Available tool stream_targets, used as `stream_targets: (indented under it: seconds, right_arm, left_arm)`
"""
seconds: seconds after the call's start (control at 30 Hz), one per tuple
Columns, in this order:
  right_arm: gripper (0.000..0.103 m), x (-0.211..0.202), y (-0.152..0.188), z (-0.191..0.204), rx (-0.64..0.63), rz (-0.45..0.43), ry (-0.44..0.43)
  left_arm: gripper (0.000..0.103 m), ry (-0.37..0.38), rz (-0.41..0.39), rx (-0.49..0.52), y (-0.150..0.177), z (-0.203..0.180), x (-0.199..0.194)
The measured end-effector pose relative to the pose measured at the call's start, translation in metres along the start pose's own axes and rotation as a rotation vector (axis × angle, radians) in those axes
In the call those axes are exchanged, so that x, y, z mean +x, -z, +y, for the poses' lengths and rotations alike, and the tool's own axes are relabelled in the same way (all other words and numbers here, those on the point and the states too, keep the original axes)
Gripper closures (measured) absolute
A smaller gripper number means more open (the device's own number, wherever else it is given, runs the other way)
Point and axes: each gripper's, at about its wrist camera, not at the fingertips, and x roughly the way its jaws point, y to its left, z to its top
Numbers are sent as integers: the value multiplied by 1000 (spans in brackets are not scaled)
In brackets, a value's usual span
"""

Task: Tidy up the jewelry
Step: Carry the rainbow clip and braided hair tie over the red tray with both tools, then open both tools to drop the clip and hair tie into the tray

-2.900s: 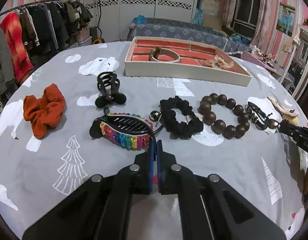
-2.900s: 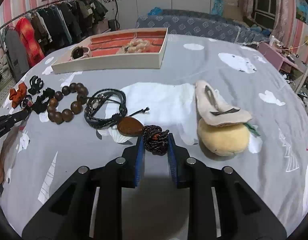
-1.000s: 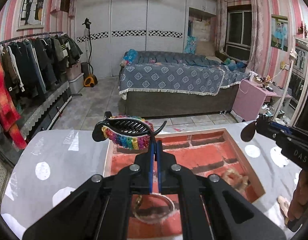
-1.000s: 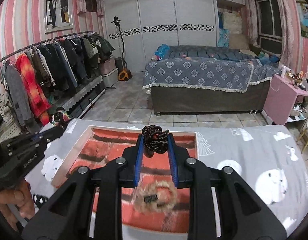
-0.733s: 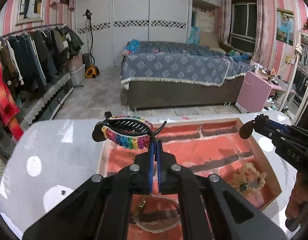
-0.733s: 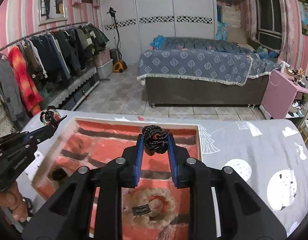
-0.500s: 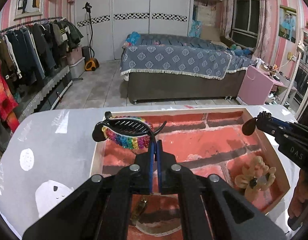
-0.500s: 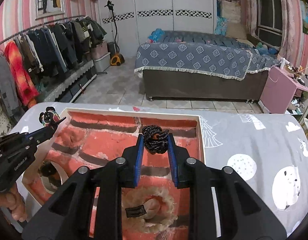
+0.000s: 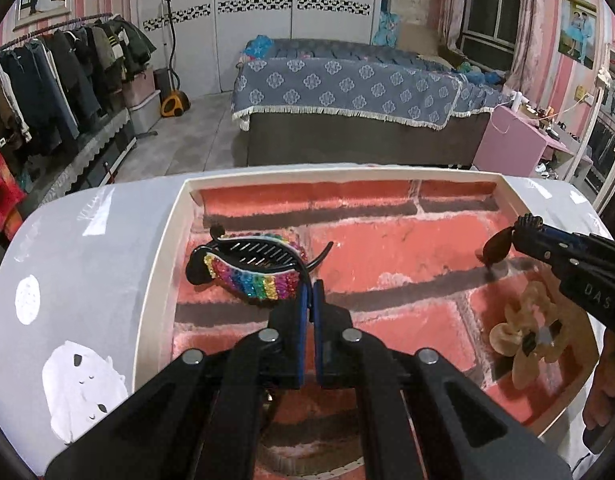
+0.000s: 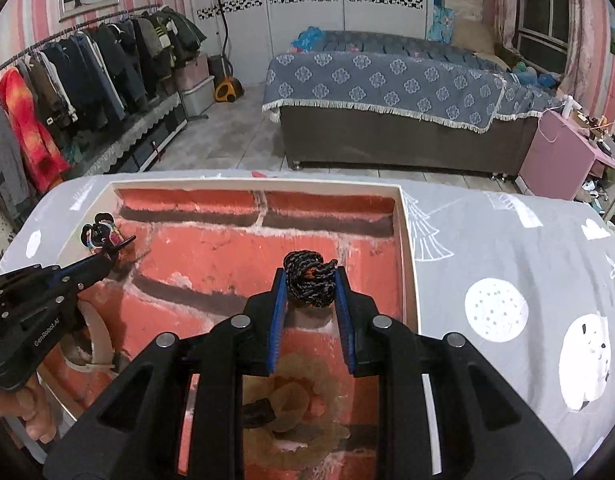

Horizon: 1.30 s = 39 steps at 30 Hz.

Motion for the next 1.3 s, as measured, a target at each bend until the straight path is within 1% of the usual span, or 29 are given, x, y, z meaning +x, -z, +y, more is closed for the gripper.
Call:
stream_targets:
  seconds: [0.17, 0.3, 0.57, 0.67, 0.7, 0.73, 0.77, 0.8, 0.87, 1.07, 1.23, 1.3]
  right_arm:
    - [78, 4, 1, -3, 8, 7, 0]
    - [78, 5, 1, -3, 8, 10, 0]
    - [76, 5, 2, -4, 13, 2, 7]
    - [71, 3, 3, -6, 21, -2, 2]
    - [69, 3, 4, -7, 24, -2, 3]
    - [65, 2, 4, -8, 25, -3, 4]
    - [57, 2, 3, -8, 26, -4, 6]
    - [54, 1, 3, -8, 28, -8, 11]
    - [53, -1, 2, -6, 26, -11, 15]
    - [53, -13, 0, -9, 32, -35, 14]
    - [53, -39, -4, -11, 35, -78, 20]
    - [51, -52, -2, -12, 36, -93, 23]
  left_arm:
    - [100, -6, 18, 19, 4, -4, 7]
    - [99, -15, 17, 31, 5, -7, 7]
    - [99, -27, 18, 27, 5, -8, 7]
    - [98, -36, 19, 28, 5, -10, 8]
    - [94, -36, 19, 30, 5, -10, 8]
    - [77, -38, 17, 30, 5, -10, 7]
    - [54, -41, 8, 30, 4, -10, 5]
    - [48, -52, -9, 30, 4, -11, 2]
    - [46, -68, -37, 27, 1, -11, -6]
    - [46, -64, -64, 21, -4, -12, -20]
    - [46, -75, -92, 11, -5, -12, -45]
    - [46, -84, -102, 8, -1, -11, -59]
